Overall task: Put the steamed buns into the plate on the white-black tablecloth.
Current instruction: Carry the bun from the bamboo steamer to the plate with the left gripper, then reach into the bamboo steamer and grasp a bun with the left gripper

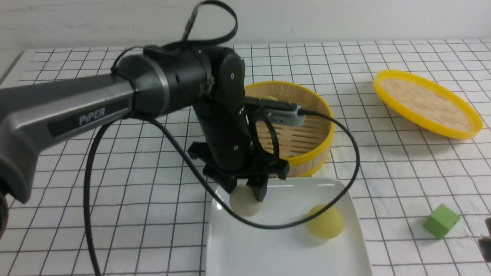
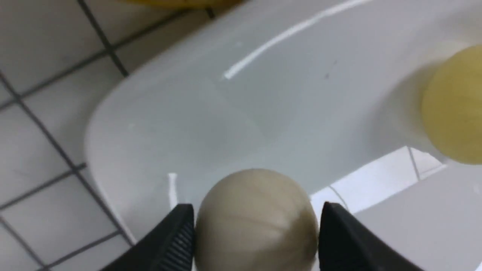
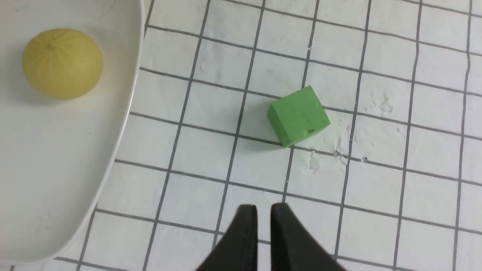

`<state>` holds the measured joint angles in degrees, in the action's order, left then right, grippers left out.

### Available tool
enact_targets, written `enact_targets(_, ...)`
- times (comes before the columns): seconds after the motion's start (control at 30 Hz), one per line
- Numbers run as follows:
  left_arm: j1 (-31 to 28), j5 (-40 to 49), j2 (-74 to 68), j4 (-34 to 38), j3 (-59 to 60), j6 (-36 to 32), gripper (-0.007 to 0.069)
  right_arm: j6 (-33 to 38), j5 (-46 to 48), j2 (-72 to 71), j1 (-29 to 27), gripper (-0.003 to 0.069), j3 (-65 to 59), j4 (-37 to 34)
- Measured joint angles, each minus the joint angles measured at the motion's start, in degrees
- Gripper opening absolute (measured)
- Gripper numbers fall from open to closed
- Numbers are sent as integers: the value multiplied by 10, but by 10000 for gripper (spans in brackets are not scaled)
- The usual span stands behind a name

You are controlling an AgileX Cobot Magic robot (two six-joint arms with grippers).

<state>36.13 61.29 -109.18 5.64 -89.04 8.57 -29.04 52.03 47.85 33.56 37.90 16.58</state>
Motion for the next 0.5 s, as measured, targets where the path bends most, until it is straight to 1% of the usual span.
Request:
enact_targets(0.13, 0, 39, 0, -77, -82, 56, 461, 0, 0, 0, 0, 90, 0, 0)
enact_targets(0.2, 0, 62, -2, -102, -124, 78, 438, 0, 0, 0, 0, 95, 0, -1)
enact_targets(0.33, 0, 64, -14, -104, -137, 81, 396, 0, 0, 0, 0, 100, 0, -2)
enact_targets(0.5, 0, 0, -32, -104, -162, 114, 357, 0, -1, 0, 0, 106, 0, -2)
